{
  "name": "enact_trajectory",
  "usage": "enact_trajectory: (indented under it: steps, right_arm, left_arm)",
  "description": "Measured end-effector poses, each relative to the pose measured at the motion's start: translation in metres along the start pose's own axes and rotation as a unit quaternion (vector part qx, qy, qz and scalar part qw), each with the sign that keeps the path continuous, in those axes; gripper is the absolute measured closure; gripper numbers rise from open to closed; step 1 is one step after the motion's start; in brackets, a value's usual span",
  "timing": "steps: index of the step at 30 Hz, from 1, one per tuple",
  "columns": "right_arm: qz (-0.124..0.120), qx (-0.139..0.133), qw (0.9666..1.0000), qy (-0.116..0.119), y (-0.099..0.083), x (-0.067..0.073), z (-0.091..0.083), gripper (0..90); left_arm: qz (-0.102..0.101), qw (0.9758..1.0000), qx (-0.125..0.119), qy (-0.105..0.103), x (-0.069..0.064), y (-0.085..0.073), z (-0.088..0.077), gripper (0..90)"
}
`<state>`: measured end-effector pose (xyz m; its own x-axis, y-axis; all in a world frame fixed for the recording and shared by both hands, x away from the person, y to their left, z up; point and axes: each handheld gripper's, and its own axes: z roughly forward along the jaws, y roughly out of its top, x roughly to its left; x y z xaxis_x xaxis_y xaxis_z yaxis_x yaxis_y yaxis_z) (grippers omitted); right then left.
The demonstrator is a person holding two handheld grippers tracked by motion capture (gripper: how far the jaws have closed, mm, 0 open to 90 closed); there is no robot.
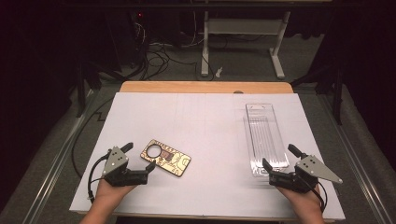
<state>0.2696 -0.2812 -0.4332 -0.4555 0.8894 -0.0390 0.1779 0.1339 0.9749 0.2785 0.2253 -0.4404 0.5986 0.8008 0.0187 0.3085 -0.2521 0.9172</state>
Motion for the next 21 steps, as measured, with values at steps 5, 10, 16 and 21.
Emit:
enact_trajectory:
  steps: [5,10,16,21]
  right_arm:
    - [0.001,0.002,1.0000,-0.002,-0.0001,-0.0004,-0.0009,0.1]
    - [-0.002,0.003,1.0000,-0.002,0.0001,0.0007,-0.0009,0.1]
    - [-0.009,0.007,0.9999,-0.004,0.0000,0.0021,0.0003,0.1]
    - [-0.012,0.006,0.9999,-0.003,0.0002,0.0026,0.0001,0.1]
  left_arm:
    - [-0.008,0.9999,0.005,-0.006,0.0006,0.0004,0.0015,0.1]
    - [-0.010,0.9999,0.007,-0.009,0.0007,0.0004,0.0013,0.1]
    - [-0.018,0.9998,0.003,-0.010,0.0024,0.0004,0.0004,0.1]
    - [-0.020,0.9997,-0.001,-0.010,0.0024,0.0005,0.0001,0.1]
